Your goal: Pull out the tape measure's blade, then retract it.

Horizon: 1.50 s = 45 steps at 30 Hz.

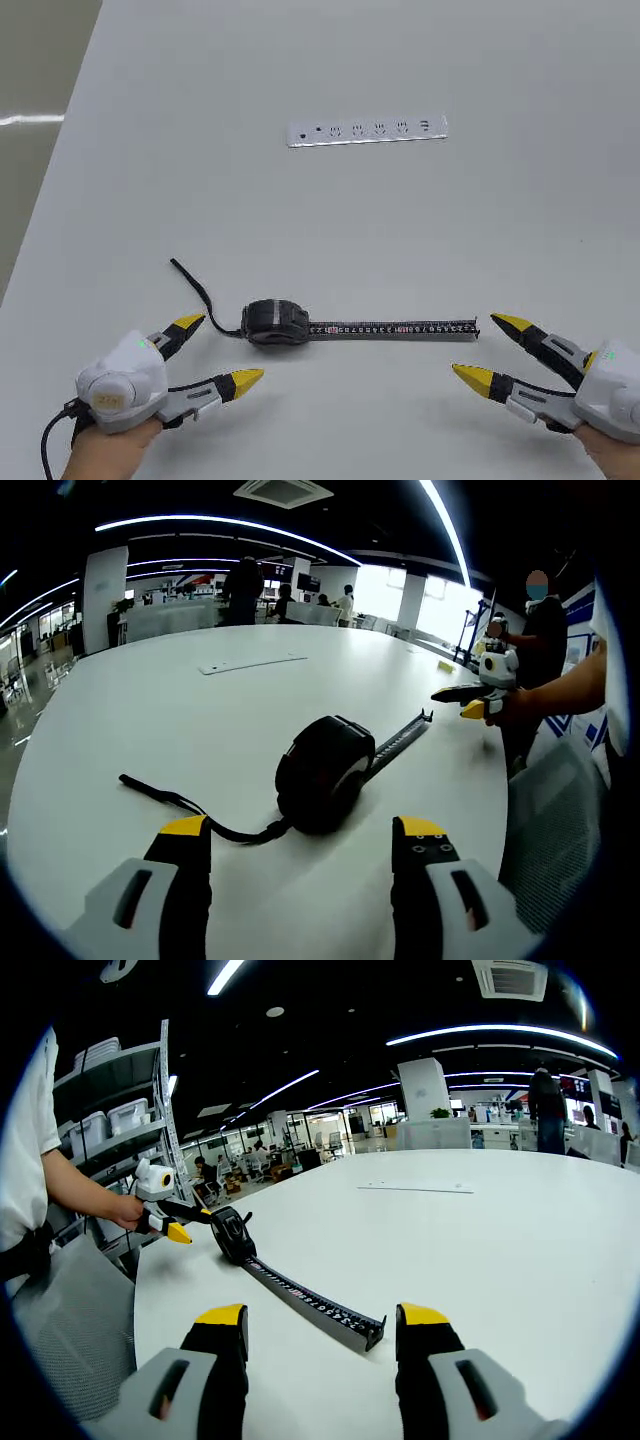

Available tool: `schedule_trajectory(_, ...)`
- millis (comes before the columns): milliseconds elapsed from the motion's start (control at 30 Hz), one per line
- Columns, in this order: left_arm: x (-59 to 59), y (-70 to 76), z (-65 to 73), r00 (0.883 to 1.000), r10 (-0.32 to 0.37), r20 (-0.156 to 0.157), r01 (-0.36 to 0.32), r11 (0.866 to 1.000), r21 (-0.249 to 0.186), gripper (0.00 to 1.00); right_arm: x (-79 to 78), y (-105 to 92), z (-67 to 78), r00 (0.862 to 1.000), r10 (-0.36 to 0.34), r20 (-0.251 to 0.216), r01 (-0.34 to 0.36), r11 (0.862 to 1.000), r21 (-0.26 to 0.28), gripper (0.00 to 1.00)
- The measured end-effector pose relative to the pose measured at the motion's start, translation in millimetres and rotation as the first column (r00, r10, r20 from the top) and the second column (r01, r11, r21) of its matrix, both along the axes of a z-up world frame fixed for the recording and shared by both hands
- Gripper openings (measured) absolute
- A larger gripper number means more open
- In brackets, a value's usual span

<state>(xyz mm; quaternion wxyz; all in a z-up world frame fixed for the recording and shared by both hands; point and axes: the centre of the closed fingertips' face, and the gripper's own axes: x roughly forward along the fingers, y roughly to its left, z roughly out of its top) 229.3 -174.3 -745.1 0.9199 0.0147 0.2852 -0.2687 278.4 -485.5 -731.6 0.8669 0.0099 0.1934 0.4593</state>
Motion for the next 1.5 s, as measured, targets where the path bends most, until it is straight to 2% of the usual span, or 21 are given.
schedule_trajectory(367,-7.7,7.9,3.4,0.998,0.062,0.019,-0.062,0.998,-0.008,0.73,-4.3,0.3,8.9,0.999,-0.036,0.02,0.036,0.999,0.003,0.6)
schedule_trajectory(700,-15.0,6.5,8.6,0.996,0.083,0.039,-0.082,0.997,-0.014,0.72,-10.0,-2.7,17.5,0.997,-0.059,0.039,0.059,0.998,0.01,0.6)
schedule_trajectory(967,-20.5,10.0,10.7,0.993,0.107,0.051,-0.106,0.994,-0.021,0.73,-15.5,-4.3,18.4,0.996,-0.073,0.047,0.073,0.997,0.006,0.6)
schedule_trajectory(1067,-21.3,8.8,12.4,0.993,0.109,0.053,-0.108,0.994,-0.033,0.73,-17.5,-4.3,19.3,0.996,-0.082,0.047,0.081,0.997,0.012,0.61)
schedule_trajectory(1233,-23.3,7.6,14.8,0.993,0.106,0.06,-0.104,0.994,-0.036,0.73,-21.4,-5.3,23.7,0.993,-0.107,0.054,0.105,0.994,0.027,0.61)
schedule_trajectory(1500,-27.5,7.4,15.3,0.992,0.108,0.065,-0.106,0.994,-0.036,0.73,-30.0,-8.5,23.1,0.99,-0.129,0.058,0.127,0.991,0.028,0.62)
